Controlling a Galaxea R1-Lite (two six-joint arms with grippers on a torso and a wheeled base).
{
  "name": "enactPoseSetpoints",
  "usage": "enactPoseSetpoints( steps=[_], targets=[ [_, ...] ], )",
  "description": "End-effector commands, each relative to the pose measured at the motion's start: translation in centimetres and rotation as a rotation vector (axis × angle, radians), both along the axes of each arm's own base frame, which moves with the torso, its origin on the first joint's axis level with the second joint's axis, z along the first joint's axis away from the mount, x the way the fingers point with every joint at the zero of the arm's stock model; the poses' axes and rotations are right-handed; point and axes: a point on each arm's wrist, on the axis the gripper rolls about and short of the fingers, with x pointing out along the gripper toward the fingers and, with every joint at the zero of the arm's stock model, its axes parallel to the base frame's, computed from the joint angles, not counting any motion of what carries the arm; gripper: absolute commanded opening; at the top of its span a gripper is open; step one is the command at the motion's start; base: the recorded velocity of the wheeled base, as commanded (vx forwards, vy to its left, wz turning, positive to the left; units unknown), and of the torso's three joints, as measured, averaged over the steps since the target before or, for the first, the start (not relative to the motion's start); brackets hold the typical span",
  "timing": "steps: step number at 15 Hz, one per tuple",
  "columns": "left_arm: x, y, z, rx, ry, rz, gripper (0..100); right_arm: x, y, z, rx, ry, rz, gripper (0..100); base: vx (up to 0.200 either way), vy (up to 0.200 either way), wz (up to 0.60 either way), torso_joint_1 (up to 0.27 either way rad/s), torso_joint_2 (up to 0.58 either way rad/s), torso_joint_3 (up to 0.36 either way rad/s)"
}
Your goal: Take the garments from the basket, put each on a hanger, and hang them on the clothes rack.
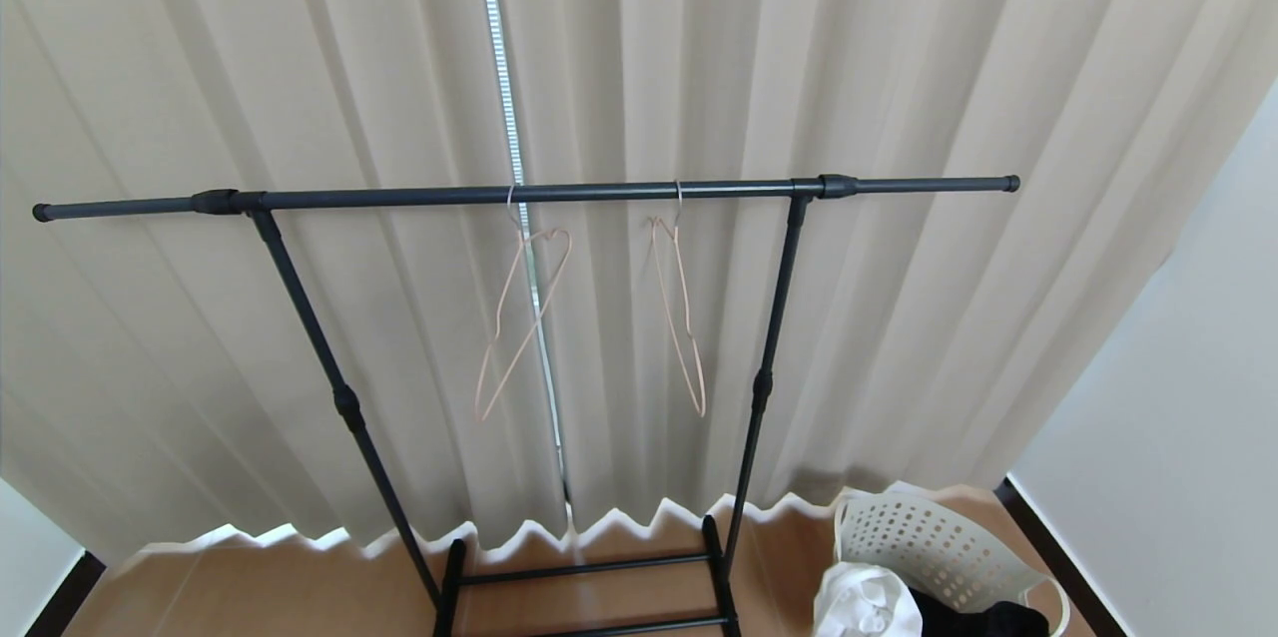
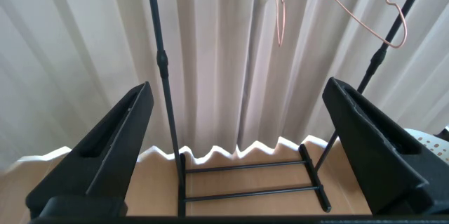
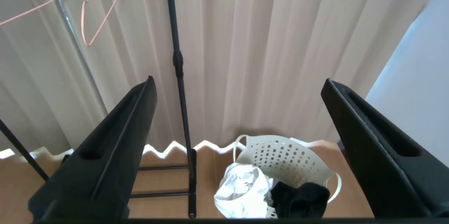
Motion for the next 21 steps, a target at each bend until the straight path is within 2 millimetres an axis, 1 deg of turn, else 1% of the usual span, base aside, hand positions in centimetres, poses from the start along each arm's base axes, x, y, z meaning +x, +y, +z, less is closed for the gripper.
enactPoseSetpoints(
  steps=[1, 21],
  targets=[
    [0.01, 0.00, 0.00, 0.000, 0.001, 0.000, 100, -0.01, 0.00, 0.01, -0.001, -0.001, 0.000, 100, 0.000, 0.000, 0.00, 0.000, 0.00, 0.000],
    [0.01, 0.00, 0.00, 0.002, 0.001, -0.002, 100, -0.02, 0.03, -0.04, -0.019, 0.006, 0.013, 100, 0.000, 0.000, 0.00, 0.000, 0.00, 0.000]
  ],
)
